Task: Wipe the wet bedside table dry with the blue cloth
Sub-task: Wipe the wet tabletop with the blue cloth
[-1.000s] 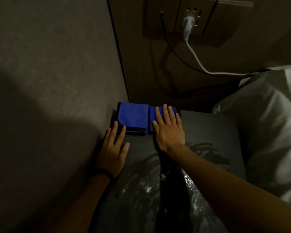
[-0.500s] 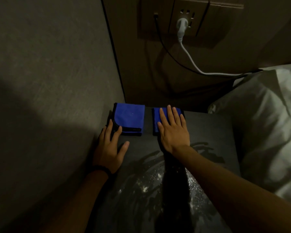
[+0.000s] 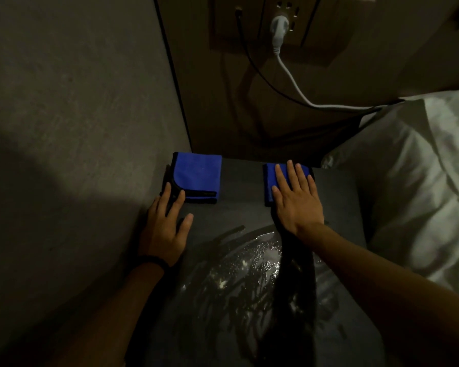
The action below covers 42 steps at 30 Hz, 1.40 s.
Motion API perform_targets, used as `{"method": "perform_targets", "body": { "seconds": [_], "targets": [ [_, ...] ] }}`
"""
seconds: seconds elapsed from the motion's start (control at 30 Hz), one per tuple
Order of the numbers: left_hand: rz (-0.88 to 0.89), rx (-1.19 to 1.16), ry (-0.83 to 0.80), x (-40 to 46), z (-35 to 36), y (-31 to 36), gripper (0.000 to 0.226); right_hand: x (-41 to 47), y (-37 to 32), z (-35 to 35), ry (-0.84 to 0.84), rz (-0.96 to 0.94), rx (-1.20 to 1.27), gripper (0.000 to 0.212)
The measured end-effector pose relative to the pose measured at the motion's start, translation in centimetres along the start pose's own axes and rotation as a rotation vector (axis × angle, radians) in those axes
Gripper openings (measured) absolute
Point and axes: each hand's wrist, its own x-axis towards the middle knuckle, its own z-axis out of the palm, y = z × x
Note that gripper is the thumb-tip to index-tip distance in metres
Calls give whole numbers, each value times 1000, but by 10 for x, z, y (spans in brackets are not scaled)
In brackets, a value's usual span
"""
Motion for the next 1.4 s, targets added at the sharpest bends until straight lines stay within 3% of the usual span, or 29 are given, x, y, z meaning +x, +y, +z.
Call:
{"method": "perform_targets", "body": {
  "seconds": [0.7,1.03,1.4],
  "targets": [
    [-37,18,-13,0,1,2,62,-34,78,-2,-1,219,13,71],
    [-62,-13,-6,0,2,1,61,-66,49,8,-11,366,17,61],
    [-72,-45,0,1,-3,5,64,-72,5,24,3,301,-9,71]
  ]
}}
